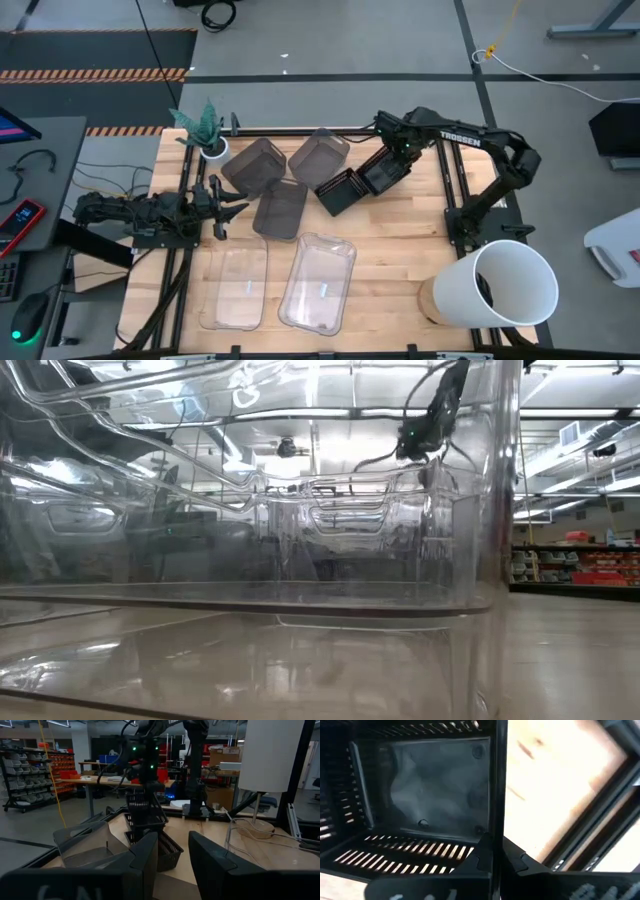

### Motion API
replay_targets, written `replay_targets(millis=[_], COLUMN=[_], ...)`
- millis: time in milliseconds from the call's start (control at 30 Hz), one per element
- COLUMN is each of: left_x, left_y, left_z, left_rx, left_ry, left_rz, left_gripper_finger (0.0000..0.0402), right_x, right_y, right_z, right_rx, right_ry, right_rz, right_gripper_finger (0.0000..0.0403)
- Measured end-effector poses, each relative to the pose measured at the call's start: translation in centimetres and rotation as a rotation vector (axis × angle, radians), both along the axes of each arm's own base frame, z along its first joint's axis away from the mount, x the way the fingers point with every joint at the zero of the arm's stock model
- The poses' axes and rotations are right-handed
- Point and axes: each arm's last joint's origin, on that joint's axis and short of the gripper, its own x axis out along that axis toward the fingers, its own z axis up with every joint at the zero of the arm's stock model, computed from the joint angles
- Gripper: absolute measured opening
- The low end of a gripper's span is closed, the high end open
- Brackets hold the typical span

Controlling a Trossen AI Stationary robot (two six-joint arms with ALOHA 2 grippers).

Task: Stack baskets by color
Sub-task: Stack the bottom black bin on top of the top right black bin, then stack the black bin on top of the black bins

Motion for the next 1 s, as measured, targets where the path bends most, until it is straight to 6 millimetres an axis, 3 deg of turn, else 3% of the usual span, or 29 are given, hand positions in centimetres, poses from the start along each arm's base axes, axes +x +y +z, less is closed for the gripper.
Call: replay_targets(millis=[400, 600, 1000], left_x=[0.0, 0.0, 0.0], left_y=[0.0, 0.0, 0.0], left_z=[0.0, 0.0, 0.0], left_rx=[0.0, 0.0, 0.0], left_ry=[0.0, 0.0, 0.0], left_rz=[0.0, 0.0, 0.0], left_gripper_finger=[0.0117, 0.0117, 0.0117], right_x=[0.1, -0.5, -1.1], right_y=[0.1, 0.5, 0.8], right_z=[-4.1, -4.0, -3.7], right_rx=[0.149, 0.17, 0.189], right_ry=[0.121, 0.159, 0.225], right_rz=[0.017, 0.0, -0.014], right_gripper_finger=[0.0026, 0.0052, 0.0151])
